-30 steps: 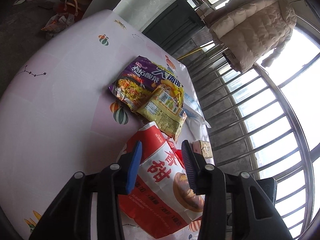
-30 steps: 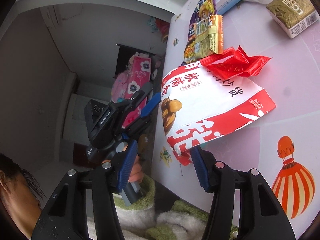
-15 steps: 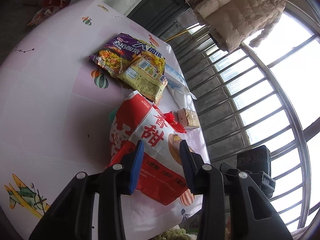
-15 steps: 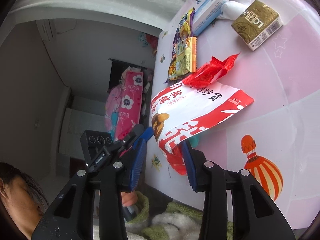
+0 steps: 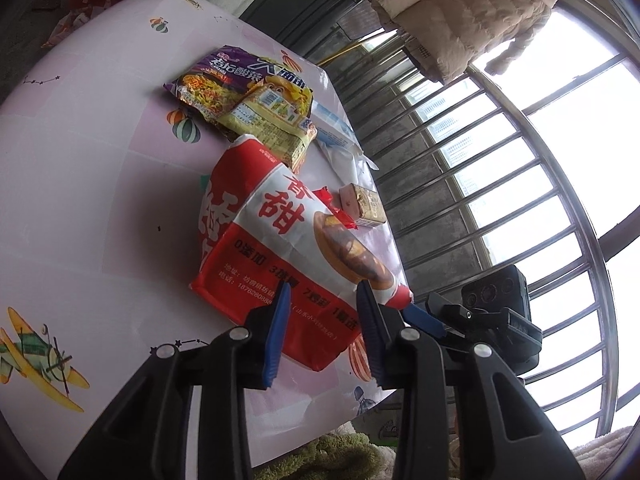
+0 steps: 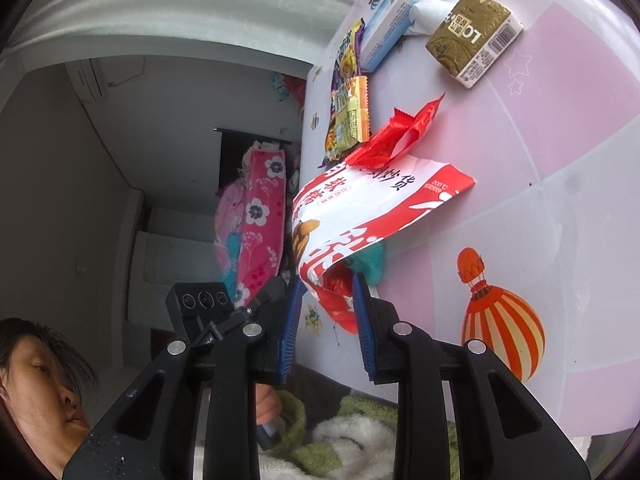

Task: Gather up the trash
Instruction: 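Grasp the green plastic bag with the left gripper while the right gripper grasps the red-and-white snack bag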

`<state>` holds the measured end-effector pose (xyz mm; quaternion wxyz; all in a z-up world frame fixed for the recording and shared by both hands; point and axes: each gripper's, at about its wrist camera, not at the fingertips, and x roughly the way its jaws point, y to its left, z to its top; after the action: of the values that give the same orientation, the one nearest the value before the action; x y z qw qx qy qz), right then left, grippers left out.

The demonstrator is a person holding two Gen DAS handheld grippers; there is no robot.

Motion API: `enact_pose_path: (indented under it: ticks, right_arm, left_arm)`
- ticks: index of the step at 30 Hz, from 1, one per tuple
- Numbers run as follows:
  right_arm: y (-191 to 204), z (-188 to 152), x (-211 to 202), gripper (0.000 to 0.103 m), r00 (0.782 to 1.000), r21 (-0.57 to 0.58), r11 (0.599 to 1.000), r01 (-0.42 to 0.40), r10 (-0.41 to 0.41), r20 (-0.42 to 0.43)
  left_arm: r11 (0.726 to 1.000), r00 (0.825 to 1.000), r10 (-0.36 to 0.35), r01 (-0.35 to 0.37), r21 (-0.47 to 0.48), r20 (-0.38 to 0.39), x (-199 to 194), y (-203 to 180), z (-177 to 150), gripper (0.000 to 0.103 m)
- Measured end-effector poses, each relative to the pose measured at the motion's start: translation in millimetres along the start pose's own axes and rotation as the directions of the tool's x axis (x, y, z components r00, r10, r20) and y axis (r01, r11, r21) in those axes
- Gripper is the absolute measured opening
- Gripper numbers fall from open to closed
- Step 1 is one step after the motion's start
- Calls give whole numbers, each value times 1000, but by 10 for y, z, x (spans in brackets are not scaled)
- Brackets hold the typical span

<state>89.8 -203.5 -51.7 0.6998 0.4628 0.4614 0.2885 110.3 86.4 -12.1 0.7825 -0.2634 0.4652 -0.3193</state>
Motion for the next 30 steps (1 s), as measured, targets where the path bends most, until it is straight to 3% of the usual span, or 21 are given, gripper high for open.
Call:
enact_pose_path:
  ticks: [7,9,11,17,20,25,30]
  right_arm:
    - [41,-106,11,57,1000,-60,998,0,-2,-29]
    - [42,-105,62,61,999,-57,998,6,-8,-34]
    - [30,-86,119,63,999,-45,999,6,-8,-39]
    - [11,-6,250,63,999,-22,1000,1,-2,-44]
    - [-6,44,285,55,999,-8,1000,-1,0,-45]
    - [-53,95,312,32,999,16,1000,-19,20,-50]
    - [-58,81,291,21,996,31,998,-56,58,-67]
  left_arm:
    - [996,986,78,-71,-48,151,-265,221,344,33]
    - [992,983,98,-83,-97,157,-239,340,472,33]
    - [988,986,82,-61,-142,147,-166,459,596,46]
    - [973,994,49,-25,-231,99,121,666,801,48]
    - [978,997,21,-6,-211,69,239,616,781,48]
    - [981,999,2,6,-196,39,311,559,677,45]
    - [982,999,9,-3,-189,33,213,553,573,44]
